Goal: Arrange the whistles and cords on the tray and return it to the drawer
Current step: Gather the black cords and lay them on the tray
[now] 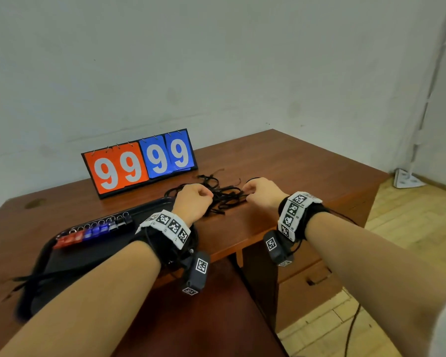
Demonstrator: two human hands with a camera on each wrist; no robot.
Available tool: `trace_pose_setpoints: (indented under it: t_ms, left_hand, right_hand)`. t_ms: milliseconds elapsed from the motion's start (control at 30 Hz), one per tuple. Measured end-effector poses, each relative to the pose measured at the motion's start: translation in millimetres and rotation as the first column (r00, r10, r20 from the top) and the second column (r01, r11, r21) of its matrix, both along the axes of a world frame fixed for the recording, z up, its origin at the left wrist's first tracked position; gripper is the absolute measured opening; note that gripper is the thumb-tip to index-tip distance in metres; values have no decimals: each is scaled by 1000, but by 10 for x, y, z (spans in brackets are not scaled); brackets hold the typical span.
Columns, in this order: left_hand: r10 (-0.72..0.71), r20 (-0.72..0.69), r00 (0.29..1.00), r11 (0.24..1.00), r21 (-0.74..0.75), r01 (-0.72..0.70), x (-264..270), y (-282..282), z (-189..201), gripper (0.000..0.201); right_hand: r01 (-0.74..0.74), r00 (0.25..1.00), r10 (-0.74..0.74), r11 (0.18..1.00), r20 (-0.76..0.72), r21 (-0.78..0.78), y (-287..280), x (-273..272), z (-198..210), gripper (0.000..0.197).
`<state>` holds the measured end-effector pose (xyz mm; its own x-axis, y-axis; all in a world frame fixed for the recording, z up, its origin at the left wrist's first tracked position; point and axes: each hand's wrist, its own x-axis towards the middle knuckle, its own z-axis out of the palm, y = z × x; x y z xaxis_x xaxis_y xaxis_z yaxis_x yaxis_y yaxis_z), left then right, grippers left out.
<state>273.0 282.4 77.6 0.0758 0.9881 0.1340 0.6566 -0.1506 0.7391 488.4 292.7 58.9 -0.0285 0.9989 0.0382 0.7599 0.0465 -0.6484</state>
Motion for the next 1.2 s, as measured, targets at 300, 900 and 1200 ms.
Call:
trace_pose_setpoints:
  t_ms: [300, 900, 1200]
  left_hand:
    - [-16, -4, 1000, 1000, -9, 16, 83, 164, -41, 15]
    - [-15, 60, 998, 1000, -13, 15, 119, 197, -52, 16]
    - [15, 125, 992, 999, 43, -21, 250, 294, 2, 23]
  right_hand:
    - [-125, 928, 163, 983, 335, -133, 407, -120, 52, 48]
    - [-17, 992, 17, 1000, 123, 2, 418, 17, 120, 12]
    - [-49, 975, 67, 995, -210, 89, 223, 179, 314, 14]
